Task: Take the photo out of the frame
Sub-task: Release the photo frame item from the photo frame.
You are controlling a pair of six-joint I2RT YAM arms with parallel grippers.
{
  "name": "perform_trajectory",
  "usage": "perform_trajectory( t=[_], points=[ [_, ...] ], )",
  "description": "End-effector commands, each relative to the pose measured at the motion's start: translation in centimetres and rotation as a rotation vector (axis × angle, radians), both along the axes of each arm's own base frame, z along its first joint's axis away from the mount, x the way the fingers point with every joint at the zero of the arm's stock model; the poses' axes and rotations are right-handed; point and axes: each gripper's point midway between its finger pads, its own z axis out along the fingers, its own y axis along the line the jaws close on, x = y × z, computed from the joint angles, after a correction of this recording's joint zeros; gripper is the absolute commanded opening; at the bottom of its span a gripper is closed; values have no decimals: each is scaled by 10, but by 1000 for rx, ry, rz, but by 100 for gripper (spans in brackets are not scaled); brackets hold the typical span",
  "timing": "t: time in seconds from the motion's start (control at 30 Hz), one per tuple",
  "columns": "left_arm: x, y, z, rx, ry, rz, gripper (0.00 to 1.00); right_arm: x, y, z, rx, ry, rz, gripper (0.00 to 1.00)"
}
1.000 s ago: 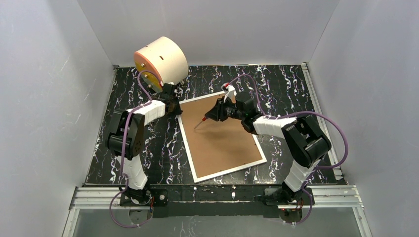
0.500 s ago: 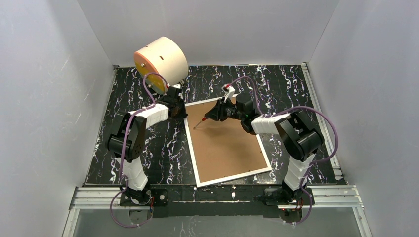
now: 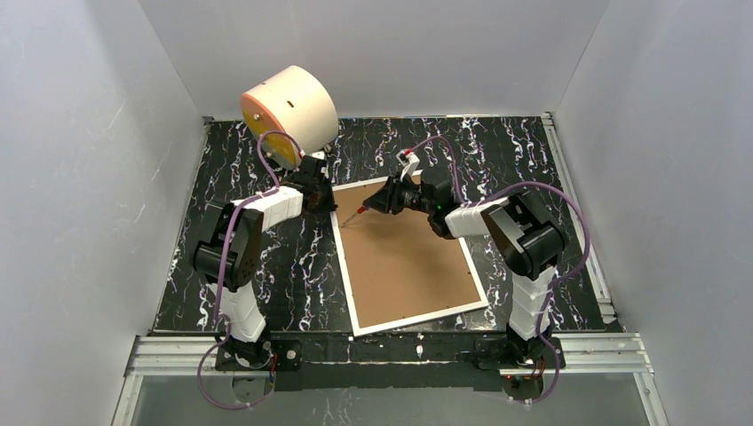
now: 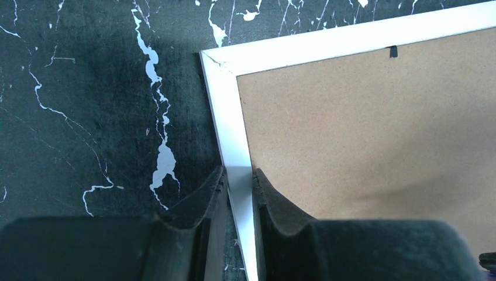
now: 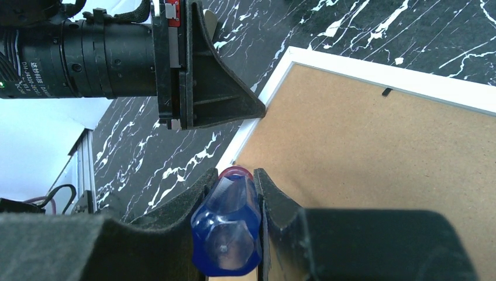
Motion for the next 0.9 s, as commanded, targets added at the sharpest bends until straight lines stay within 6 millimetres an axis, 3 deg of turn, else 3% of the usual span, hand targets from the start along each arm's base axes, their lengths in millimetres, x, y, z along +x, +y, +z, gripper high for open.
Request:
perform_trajectory(
  t=[0.0, 0.53, 0.87],
  points=[
    [-60, -6, -37, 3, 225, -88, 7, 6, 4, 4, 22, -42, 10, 1],
    [-61, -10, -39, -16, 233, -88, 6, 0, 12, -5, 28, -23, 72, 1],
    [-63, -16, -44, -62, 247, -56, 4, -6, 32, -1, -160, -140, 47, 1]
  ],
)
